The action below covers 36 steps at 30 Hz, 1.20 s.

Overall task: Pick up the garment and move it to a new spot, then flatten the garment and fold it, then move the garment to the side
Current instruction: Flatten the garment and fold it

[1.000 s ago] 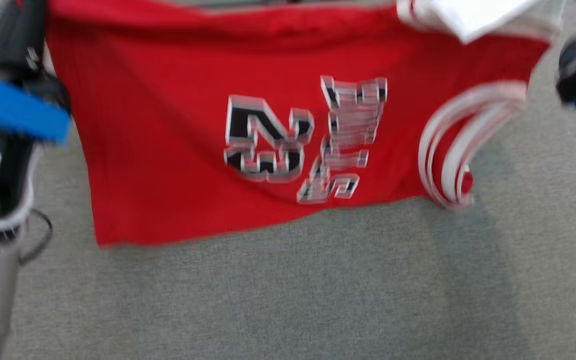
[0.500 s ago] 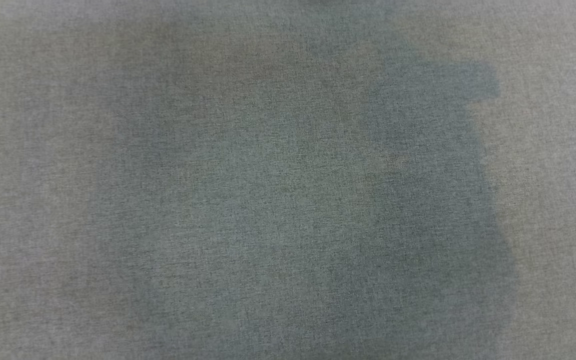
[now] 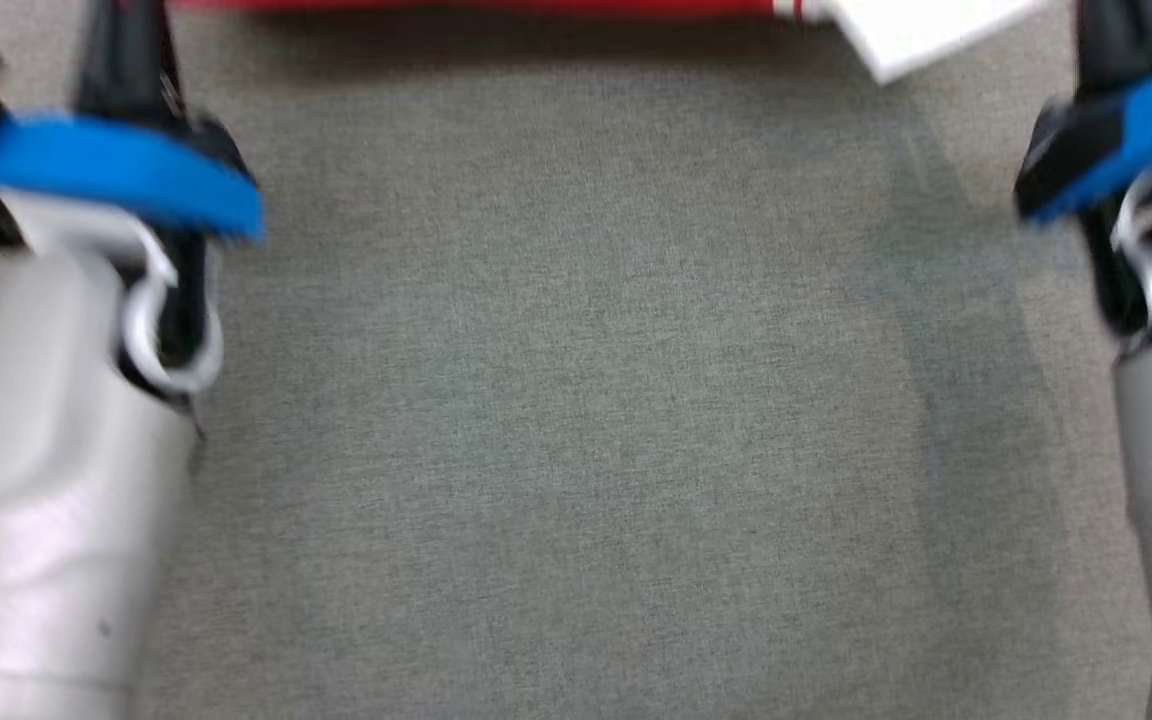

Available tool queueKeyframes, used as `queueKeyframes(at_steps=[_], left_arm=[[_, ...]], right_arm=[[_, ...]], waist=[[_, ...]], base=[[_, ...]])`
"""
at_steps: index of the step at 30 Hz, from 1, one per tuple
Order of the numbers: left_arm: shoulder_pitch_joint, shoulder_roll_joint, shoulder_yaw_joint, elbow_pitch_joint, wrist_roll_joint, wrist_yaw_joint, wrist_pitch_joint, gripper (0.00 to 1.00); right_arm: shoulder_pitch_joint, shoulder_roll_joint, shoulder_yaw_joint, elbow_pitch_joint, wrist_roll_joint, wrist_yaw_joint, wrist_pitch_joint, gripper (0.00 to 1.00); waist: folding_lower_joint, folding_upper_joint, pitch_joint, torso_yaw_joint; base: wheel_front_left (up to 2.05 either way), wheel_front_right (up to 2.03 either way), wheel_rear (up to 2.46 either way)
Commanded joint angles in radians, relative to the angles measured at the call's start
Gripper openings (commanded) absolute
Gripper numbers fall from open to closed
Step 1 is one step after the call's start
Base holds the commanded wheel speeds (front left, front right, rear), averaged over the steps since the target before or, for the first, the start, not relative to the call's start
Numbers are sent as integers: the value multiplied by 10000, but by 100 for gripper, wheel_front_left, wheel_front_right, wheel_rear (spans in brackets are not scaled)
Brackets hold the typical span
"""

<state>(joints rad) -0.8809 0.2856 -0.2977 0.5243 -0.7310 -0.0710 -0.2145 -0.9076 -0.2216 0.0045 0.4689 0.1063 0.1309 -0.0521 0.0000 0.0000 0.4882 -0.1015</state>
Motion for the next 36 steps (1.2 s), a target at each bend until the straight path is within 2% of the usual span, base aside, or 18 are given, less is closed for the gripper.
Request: queueKeyframes(at_steps=[1, 5, 9, 16, 22, 28, 36], left_arm=[[487, -63, -54, 102, -18, -37, -109, 0], [2046, -321, -327, 416, -232, -156, -160, 0], [3480, -520, -614, 423, -480, -225, 31, 0], [5164, -487, -885, -155, -684, 105, 436, 0], [6175, -434, -861, -883, -885, 477, 715, 0], [6957, -91, -938, -1485, -916, 915, 1211, 0], [8331, 904, -1144, -2813, -982, 1674, 2683, 0]], right_arm=[[563, 42, -58, -113, 109, -3, 165, 0], [2479, 214, -220, -790, 283, -3, 1177, 0], [4239, 442, -425, -2005, 591, -3, 2308, 0], [6955, 902, -940, -4534, 503, -3, 4563, 0], [8734, 1172, -988, -6081, 564, -1, 6592, 0], [9887, 1333, -901, -7065, 854, -1, 8006, 0], [10843, 1308, -786, -8093, 1302, -1, 9356, 0]], waist=[[0, 0, -168, 19], [0, 0, -715, 101], [0, 0, -1341, 259], [0, 0, -2297, 509], [0, 0, -2875, 606], [0, 0, -3230, 501], [0, 0, -3433, 285]], base=[[0, 0, 0], [0, 0, 0], [0, 0, 0], [0, 0, 0], [0, 0, 0], [0, 0, 0], [0, 0, 0]])
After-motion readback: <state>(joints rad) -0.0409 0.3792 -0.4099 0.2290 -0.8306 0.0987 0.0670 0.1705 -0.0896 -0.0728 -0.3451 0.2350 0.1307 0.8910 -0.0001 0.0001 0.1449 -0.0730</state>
